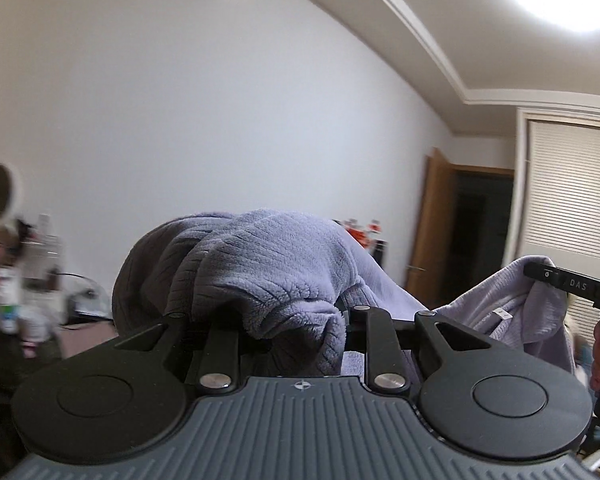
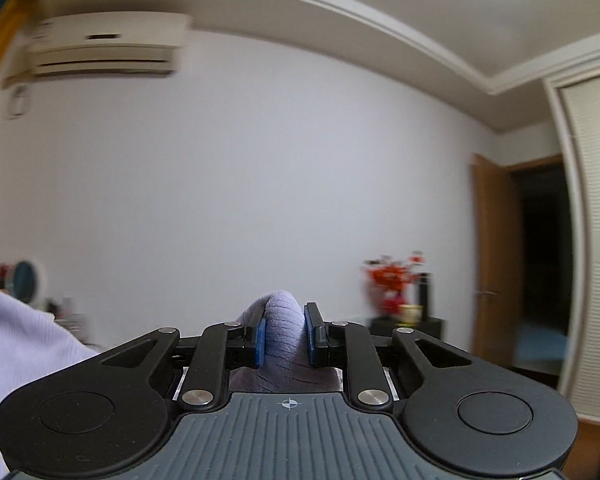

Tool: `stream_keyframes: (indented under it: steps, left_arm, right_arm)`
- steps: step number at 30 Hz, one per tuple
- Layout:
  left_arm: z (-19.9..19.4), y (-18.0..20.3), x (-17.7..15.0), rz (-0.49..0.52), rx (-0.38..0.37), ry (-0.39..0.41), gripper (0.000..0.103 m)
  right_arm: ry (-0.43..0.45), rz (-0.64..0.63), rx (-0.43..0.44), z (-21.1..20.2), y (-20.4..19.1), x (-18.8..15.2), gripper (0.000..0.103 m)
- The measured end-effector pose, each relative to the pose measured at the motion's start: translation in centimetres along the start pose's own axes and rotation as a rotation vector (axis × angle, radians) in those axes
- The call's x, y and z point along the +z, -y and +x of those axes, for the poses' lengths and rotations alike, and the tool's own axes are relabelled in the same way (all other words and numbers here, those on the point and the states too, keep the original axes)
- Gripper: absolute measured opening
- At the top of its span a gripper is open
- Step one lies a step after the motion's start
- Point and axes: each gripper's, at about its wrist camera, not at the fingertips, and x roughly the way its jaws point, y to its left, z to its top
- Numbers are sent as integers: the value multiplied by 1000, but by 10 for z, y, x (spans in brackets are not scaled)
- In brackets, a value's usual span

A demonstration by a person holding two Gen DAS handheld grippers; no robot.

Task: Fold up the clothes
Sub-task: 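Carry the held sweatshirt with both tools toward the patterned table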

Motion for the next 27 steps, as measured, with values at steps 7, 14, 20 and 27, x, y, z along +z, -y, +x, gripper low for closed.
stream_keyframes:
  steps: [7,14,20,27]
  left_arm:
    - [103,43,5,45,-50,26,25]
    - [209,78,24,42,17,76,25]
    - [274,73,34,-11,108,114,25]
    - [352,41,22,-59,142,114,25]
  right_arm:
    - [28,29,-89,42,93,-14,17]
    - [65,49,-7,147,194,-3,17]
    - [87,-31,101,251,243,26,16]
    - [79,-34,156,377,264,36,16]
